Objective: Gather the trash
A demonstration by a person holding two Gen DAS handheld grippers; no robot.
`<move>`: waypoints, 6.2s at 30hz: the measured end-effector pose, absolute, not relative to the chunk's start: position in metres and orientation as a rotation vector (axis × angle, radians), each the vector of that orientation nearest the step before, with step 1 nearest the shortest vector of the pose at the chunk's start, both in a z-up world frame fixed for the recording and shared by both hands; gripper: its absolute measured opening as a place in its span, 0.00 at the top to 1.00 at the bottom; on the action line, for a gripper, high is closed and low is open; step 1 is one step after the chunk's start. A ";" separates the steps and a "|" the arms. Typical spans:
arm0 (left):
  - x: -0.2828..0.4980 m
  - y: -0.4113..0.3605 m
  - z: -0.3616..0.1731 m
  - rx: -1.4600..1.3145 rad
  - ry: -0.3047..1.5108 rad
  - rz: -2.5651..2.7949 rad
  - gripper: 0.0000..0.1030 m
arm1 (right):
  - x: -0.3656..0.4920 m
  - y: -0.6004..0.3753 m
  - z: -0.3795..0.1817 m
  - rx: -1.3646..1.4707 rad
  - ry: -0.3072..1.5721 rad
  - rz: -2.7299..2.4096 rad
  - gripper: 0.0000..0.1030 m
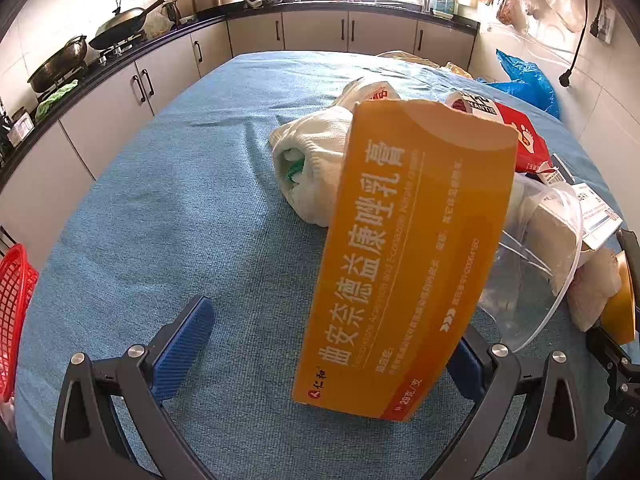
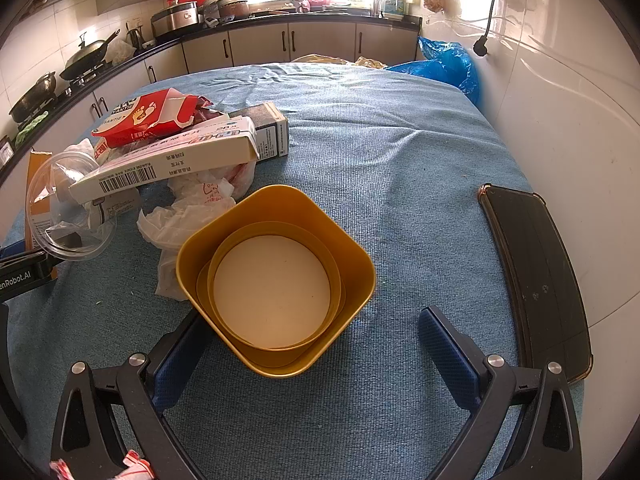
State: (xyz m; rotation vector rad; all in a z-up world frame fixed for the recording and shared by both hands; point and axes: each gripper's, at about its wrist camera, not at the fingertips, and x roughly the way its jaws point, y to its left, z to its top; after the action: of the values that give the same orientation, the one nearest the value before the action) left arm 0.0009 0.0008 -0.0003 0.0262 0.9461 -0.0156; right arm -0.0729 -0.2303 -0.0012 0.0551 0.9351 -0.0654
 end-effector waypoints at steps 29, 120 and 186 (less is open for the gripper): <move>0.003 0.003 0.002 0.067 1.002 -0.090 0.00 | -0.083 -0.226 0.002 0.104 1.018 -0.119 0.00; -0.137 0.067 0.047 0.058 0.794 -0.011 0.00 | -0.213 -0.169 0.036 0.185 0.794 -0.108 0.09; -0.135 0.320 0.063 -0.219 0.822 0.190 0.56 | -0.099 0.051 0.082 0.162 0.833 0.538 0.21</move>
State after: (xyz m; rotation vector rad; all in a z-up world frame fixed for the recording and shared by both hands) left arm -0.1346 0.3204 0.0630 -0.2194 0.8224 0.1901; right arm -0.0993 0.0512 0.0821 0.1620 0.8328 0.5377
